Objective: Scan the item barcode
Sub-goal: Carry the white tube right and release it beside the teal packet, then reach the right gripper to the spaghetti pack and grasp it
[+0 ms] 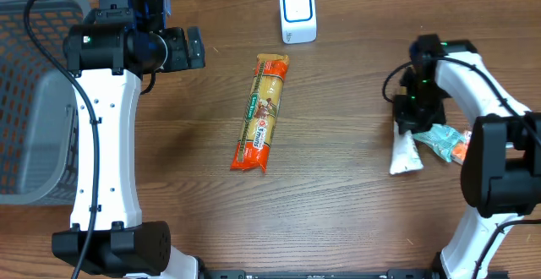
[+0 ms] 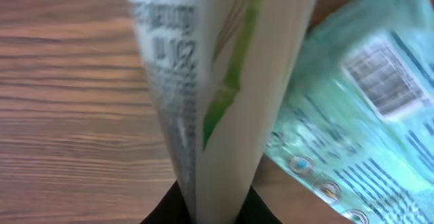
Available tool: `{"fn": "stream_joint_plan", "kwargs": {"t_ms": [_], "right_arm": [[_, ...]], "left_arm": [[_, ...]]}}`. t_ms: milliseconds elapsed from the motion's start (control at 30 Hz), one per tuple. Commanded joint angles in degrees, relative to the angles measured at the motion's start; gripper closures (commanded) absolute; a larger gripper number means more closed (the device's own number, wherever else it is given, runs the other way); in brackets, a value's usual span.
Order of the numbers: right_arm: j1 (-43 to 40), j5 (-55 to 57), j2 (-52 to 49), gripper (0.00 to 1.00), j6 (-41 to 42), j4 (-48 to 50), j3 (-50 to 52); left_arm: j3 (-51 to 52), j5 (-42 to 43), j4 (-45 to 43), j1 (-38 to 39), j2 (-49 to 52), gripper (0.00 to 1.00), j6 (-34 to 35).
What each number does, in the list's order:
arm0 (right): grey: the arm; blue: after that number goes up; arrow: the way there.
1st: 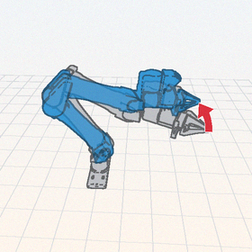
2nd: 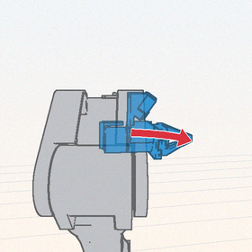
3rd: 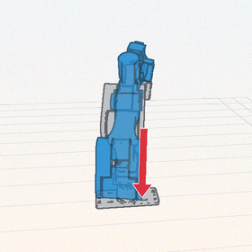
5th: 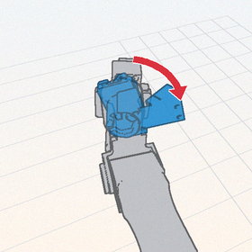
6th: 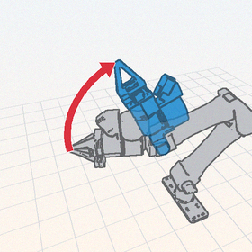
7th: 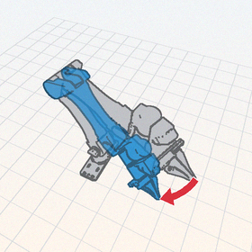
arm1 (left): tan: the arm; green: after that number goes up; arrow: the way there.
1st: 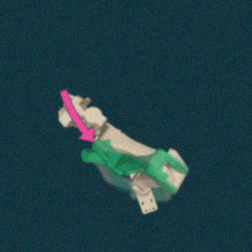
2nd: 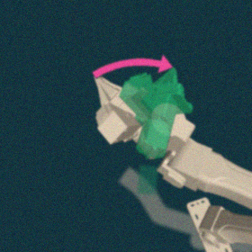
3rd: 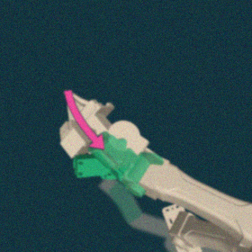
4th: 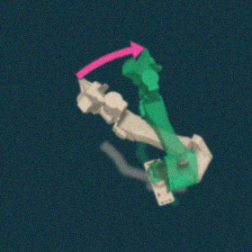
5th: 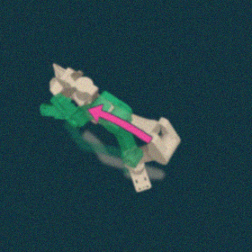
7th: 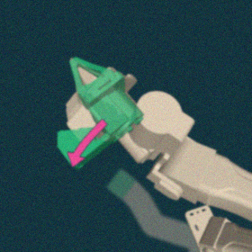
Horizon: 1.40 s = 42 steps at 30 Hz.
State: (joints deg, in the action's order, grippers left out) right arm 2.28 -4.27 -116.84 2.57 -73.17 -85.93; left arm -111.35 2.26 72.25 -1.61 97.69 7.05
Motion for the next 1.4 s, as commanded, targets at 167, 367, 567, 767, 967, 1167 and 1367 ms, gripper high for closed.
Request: {"fn": "stream_joint_plan", "kwargs": {"t_ms": [167, 367, 567, 767, 967, 1167, 1367], "right_arm": [[-8.26, -0.52, 1.97, 0.37, 2.12, -3.87, -0.07], [-8.24, -1.77, 2.71, 0.31, 2.14, -8.44, -7.65], [-3.39, -24.96, 3.48, 0.19, 1.73, -4.37, -18.29], [4.85, -33.79, 1.66, 0.0, 9.01, 11.76, -15.72], [15.1, -31.98, -3.91, 0.0, 22.21, 24.79, -11.37], [23.1, -26.8, -8.87, 0.07, 28.26, 31.43, -11.08], [28.11, -16.7, -12.15, 0.14, 36.7, 34.23, -11.08]], "left_arm": [[-0.24, -0.35, -0.09, -0.24, 0.17, 0.0, -0.85], [-0.24, -0.35, -0.09, -0.09, 0.17, 0.0, -0.85], [-0.24, -0.35, -0.09, -0.13, 0.17, 0.0, -0.85], [-0.24, -0.35, -0.09, 0.07, 0.17, 0.0, -0.85], [-0.24, -0.35, -0.09, 0.07, 0.17, 0.0, -0.85], [-0.24, -0.35, -0.09, 0.13, 0.17, 0.0, -0.85], [-0.24, -0.35, -0.09, 0.13, 0.17, 0.0, -0.85]]}}
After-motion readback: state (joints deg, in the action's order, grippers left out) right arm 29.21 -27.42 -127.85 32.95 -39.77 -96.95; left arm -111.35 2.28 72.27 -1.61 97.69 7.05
